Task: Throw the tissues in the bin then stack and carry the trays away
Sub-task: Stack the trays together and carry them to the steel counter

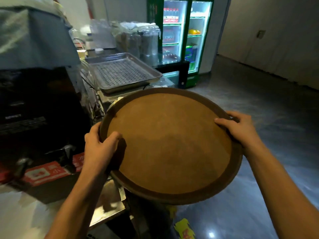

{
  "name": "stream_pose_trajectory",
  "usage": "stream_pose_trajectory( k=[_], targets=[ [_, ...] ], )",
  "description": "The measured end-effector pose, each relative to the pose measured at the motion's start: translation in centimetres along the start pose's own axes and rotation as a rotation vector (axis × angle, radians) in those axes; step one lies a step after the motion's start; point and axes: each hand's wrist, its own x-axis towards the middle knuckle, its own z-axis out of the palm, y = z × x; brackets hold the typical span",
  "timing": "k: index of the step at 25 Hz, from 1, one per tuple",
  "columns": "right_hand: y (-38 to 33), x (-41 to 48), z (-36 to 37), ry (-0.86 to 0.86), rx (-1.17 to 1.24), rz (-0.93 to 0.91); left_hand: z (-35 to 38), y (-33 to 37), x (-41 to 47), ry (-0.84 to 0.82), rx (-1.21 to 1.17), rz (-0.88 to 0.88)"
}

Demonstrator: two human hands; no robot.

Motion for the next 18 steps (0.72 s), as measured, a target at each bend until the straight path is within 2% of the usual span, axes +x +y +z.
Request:
stream_pose_trajectory(
  k=[1,5,8,18],
  targets=[
    [0.4,0.8,0.5,0.008,0.026,-0.004,-0.2,0.1,-0.2,0.008,0.001,-0.035],
    [0.2,7.8,2.8,-0.179,0.071,0.038,1.7,0.4,1.0,0.154,0.008,-0.087],
    [0.5,10.3,4.1,-0.239,0.064,0.055,2.3,0.1,1.5,0.189,0.016,-0.114],
    [0.4,13.5,6.5,-0.280,0.038,-0.033,3.3,-1.8,3.0,0.247,0.087,-0.209]
  ],
)
